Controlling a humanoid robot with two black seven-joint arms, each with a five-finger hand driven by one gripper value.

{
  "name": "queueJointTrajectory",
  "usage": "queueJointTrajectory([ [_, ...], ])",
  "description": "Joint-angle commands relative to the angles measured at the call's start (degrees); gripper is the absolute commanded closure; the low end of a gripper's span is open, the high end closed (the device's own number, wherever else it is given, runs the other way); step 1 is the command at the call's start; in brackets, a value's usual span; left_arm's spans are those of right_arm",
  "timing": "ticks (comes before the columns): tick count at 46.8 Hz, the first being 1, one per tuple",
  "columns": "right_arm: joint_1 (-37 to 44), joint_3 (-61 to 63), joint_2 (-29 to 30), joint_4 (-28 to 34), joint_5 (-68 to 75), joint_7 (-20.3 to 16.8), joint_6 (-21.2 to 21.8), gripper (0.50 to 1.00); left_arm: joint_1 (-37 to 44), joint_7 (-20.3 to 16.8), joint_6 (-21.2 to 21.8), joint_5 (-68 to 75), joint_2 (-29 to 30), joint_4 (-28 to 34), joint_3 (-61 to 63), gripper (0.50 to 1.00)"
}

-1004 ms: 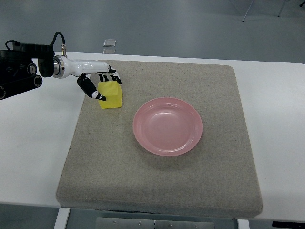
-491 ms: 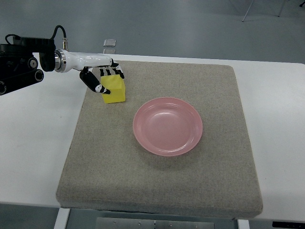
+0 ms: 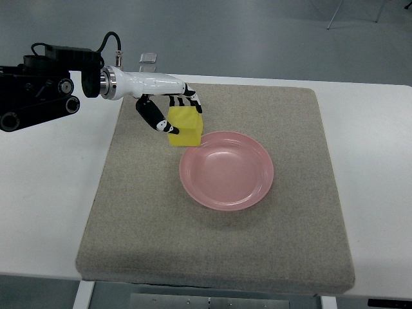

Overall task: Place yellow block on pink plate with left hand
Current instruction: 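Carry the yellow cube with the left hand onto the pink plate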

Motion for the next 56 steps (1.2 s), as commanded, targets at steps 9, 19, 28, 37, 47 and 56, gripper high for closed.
queueJointTrajectory([
  [9, 0.0, 0.04, 0.0, 0.0, 0.0, -0.01, -0.07, 0.576, 0.0, 0.15, -0.03, 3.98, -0.25, -7.13, -0.81, 0.913],
  [19, 0.0, -0.04, 0.0, 0.0, 0.0, -0.01, 0.01, 0.576, 0.44, 0.15, -0.03, 5.66, -2.36, -7.13, -1.08, 0.911],
  [28, 0.0, 0.04, 0.0, 0.0, 0.0, -0.01, 0.01, 0.576, 0.96, 0.24, -0.03, 5.57, -4.99, -4.58, -1.08, 0.887],
  [37, 0.0, -0.04, 0.0, 0.0, 0.0, -0.01, 0.01, 0.576, 1.14, 0.24, -0.03, 5.57, -5.87, -2.64, -1.08, 0.879],
  [47, 0.0, -0.04, 0.0, 0.0, 0.0, -0.01, 0.01, 0.576, 2.55, 0.15, -0.3, 5.66, -6.31, -2.64, -0.99, 0.825],
  [56, 0.0, -0.04, 0.0, 0.0, 0.0, -0.01, -0.07, 0.576, 2.81, 0.15, -0.3, 5.66, -6.31, -2.64, -0.9, 0.804],
])
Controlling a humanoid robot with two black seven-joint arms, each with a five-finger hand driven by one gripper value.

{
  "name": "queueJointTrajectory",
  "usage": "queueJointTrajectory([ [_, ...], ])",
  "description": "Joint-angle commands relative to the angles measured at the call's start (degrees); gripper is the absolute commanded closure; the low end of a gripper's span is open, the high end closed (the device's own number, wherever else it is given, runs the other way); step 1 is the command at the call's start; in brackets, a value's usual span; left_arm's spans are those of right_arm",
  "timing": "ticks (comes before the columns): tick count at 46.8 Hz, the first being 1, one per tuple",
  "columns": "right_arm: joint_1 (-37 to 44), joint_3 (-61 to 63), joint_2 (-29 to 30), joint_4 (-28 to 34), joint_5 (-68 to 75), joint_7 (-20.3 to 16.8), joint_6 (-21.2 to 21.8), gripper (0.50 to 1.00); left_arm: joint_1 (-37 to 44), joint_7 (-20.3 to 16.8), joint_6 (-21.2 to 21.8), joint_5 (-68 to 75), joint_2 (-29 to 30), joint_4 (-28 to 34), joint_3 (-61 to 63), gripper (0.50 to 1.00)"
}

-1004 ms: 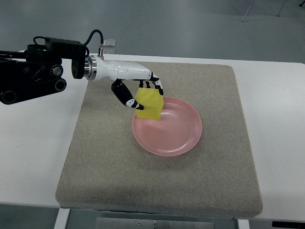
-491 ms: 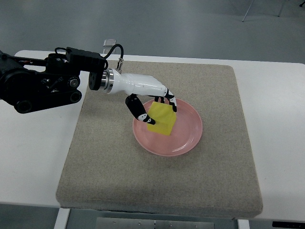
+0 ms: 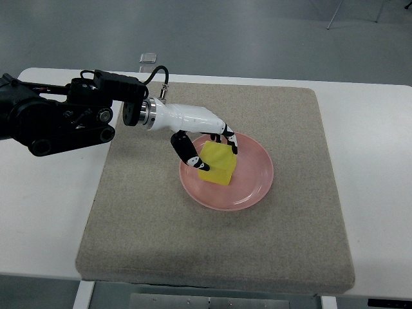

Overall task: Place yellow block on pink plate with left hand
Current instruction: 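Open the left hand fingers to release the cube on the plate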

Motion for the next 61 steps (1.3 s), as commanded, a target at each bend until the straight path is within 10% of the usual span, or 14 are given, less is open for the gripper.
queueJointTrajectory([
  [1, 0.0, -0.03, 0.0, 0.0, 0.0, 0.0, 0.0, 0.576, 0.27, 0.0, 0.01, 0.01, 0.0, 0.0, 0.01, 0.797],
  [24, 0.0, 0.06, 0.0, 0.0, 0.0, 0.0, 0.0, 0.576, 0.88, -0.44, -0.25, -0.25, 0.17, 0.08, -0.25, 0.551],
  [61, 0.0, -0.03, 0.0, 0.0, 0.0, 0.0, 0.0, 0.576, 1.06, -0.44, -0.34, -1.57, 2.9, 14.49, -3.59, 0.542],
])
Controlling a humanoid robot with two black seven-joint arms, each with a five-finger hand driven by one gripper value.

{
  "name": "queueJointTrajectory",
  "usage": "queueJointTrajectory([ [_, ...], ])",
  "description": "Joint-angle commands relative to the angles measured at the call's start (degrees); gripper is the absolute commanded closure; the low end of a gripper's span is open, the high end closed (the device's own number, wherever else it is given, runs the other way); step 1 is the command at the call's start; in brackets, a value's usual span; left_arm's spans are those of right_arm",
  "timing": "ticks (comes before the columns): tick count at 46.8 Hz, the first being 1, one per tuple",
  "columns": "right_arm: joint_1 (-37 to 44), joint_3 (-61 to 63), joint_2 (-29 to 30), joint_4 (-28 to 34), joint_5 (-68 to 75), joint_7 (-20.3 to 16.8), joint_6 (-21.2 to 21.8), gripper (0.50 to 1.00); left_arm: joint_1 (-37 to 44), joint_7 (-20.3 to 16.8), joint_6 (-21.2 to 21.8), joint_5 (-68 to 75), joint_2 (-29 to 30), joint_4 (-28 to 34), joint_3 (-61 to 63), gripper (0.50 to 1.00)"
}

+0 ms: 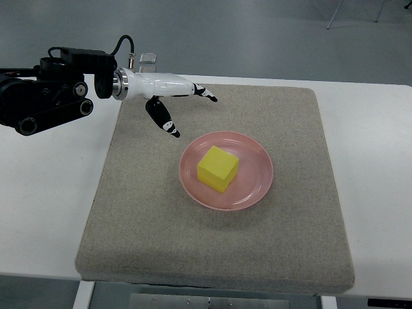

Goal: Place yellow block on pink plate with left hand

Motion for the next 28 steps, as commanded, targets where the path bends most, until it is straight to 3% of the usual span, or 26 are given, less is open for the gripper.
queueJointTrajectory([
  [1, 0.0, -0.04, 0.0, 0.0, 0.0, 0.0, -0.07, 0.576, 0.0, 0.0, 0.09, -0.05, 0.06, 2.5, -0.23, 0.542],
  [28, 0.0, 0.04, 0.0, 0.0, 0.0, 0.0, 0.01, 0.576, 3.86, -1.75, 0.27, -8.03, 1.12, 19.99, -3.39, 0.542],
])
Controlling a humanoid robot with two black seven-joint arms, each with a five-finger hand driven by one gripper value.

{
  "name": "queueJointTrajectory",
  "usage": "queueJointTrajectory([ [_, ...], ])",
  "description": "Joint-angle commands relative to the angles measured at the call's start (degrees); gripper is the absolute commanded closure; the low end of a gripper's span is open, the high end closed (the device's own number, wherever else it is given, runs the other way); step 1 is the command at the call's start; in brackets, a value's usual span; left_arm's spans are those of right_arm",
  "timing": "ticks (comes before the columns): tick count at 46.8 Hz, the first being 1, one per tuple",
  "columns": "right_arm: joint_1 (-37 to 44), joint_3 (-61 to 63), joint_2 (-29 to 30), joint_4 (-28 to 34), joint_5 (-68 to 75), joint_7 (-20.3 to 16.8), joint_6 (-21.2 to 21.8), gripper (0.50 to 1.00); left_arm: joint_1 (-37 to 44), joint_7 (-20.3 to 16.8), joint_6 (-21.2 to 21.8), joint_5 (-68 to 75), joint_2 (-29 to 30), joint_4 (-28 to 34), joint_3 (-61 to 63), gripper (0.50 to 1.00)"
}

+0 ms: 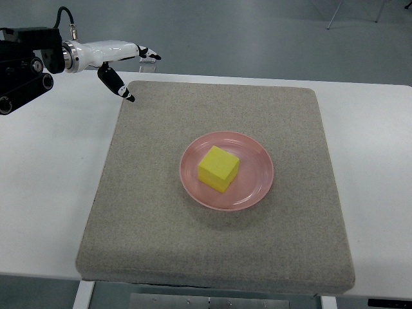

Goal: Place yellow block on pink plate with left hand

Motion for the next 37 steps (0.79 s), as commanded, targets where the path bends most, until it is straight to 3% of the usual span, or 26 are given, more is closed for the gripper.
queueJointTrajectory([
  [1, -0.01, 0.03, 0.0, 0.0, 0.0, 0.0, 0.01, 0.576, 1.79, 0.02, 0.08, -4.58, -0.18, 2.79, -2.51, 0.542],
  [15, -0.01, 0.03, 0.0, 0.0, 0.0, 0.0, 0.01, 0.576, 6.8, 0.02, 0.08, -29.19, -4.05, 14.21, -12.54, 0.542],
  [22, -0.01, 0.03, 0.0, 0.0, 0.0, 0.0, -0.07, 0.576, 7.24, -0.07, -0.97, -40.71, -4.84, 15.45, -13.33, 0.542],
  [33, -0.01, 0.03, 0.0, 0.0, 0.0, 0.0, 0.01, 0.576, 13.3, -1.83, -9.49, -50.04, -5.63, 15.71, -24.39, 0.54],
  [37, -0.01, -0.06, 0.0, 0.0, 0.0, 0.0, 0.01, 0.576, 15.67, -1.83, -9.94, -50.83, -7.03, 16.85, -32.47, 0.538],
])
